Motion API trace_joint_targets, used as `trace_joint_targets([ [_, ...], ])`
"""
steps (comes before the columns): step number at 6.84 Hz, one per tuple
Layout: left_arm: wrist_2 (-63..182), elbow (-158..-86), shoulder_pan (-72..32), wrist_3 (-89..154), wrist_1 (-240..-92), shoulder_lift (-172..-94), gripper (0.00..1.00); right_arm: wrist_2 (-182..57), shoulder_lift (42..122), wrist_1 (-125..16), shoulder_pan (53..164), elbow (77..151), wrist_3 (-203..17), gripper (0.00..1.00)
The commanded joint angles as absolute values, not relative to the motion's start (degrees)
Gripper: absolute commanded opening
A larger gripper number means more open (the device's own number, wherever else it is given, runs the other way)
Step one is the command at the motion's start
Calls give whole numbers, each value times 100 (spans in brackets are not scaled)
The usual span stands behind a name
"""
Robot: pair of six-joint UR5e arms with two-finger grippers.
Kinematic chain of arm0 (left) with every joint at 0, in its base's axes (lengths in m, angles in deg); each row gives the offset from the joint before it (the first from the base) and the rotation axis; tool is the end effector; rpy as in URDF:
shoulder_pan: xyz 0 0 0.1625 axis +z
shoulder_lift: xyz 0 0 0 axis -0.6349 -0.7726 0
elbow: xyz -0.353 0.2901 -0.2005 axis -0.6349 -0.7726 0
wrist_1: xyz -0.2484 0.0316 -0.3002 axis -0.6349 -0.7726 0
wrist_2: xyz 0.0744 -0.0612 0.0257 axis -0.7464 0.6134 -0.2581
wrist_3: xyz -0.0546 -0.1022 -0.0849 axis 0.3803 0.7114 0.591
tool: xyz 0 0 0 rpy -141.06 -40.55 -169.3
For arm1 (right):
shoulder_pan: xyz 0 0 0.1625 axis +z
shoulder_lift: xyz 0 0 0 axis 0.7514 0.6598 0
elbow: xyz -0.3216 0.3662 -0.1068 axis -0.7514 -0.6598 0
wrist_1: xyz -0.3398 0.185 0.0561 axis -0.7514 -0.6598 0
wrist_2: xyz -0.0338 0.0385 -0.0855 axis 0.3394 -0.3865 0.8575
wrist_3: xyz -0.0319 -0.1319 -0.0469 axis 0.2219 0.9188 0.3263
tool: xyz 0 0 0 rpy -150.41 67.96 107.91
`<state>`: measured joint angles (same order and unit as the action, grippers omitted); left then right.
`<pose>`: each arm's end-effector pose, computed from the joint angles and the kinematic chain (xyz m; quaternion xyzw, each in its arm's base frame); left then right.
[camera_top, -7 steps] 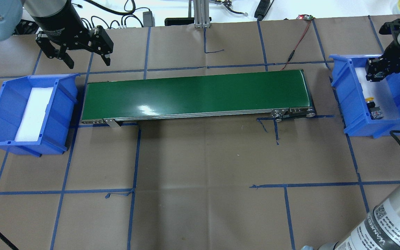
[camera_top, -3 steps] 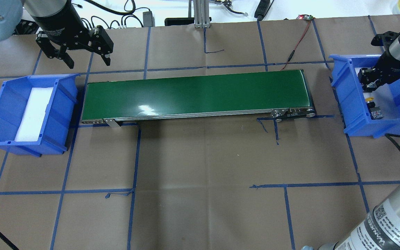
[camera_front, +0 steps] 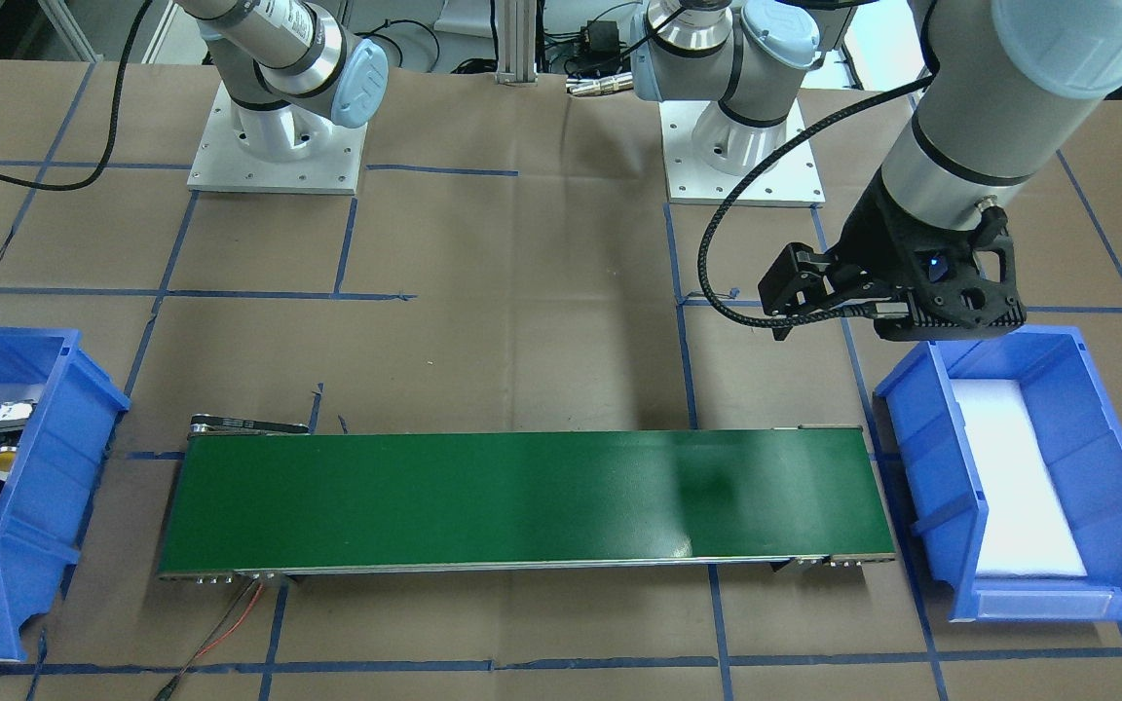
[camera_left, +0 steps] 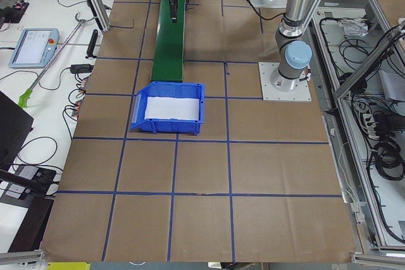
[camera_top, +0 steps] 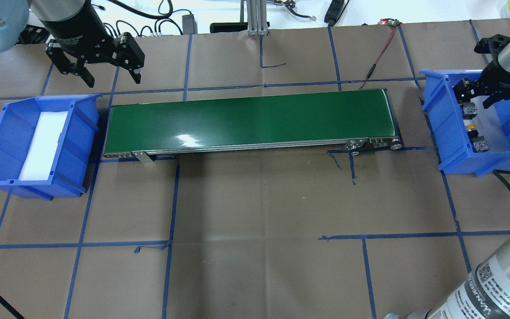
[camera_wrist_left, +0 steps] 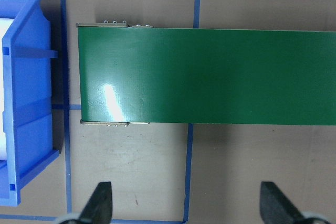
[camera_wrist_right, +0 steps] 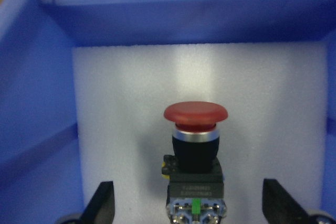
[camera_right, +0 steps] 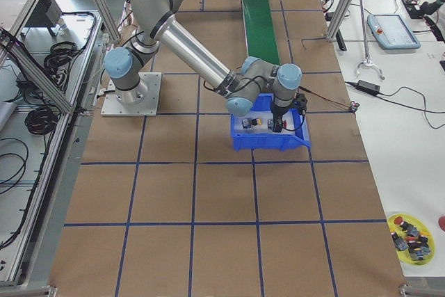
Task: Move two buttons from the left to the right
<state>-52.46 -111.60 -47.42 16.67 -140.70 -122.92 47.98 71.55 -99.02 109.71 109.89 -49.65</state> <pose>-0.1025 -0.5531 0.5125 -0.0192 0.9998 0.0023 0.0015 -0.2069 -0.6617 0.2691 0.0191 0.9994 -0.0235 0.0137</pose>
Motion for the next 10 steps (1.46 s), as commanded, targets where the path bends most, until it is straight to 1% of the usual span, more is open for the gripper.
trace_joint_targets([
  [1, -5246, -11160, -4742, 1667, -14070, -12292, 100, 4825, 7483, -9598, 10971, 10659, -4953, 100],
  [2, -5246, -11152, -4742, 1667, -14070, -12292, 100, 4825, 7737, -8855, 10971, 10361, -5023, 100],
  [3, -5246, -11151, -4742, 1667, -14070, -12292, 100, 4790, 7957, -8587, 10971, 10114, -5015, 100],
  [4, -5246, -11151, -4742, 1676, -14070, -12292, 100, 4651, 8290, -8628, 11136, 10042, -5058, 100],
  [6, -5246, -11151, -4742, 1667, -14070, -12292, 100, 4456, 8888, -8428, 11891, 10077, -5163, 100],
  [7, -5246, -11151, -4742, 1667, -14070, -12292, 100, 4482, 9022, -8121, 12381, 10085, -5686, 100],
  [8, -5246, -11151, -4742, 1667, -14070, -12292, 100, 4508, 9075, -7831, 12847, 10103, -6675, 100],
  [10, -5246, -11151, -4733, 1667, -14070, -12283, 100, 4544, 9530, -7313, 13421, 10121, -7866, 100],
])
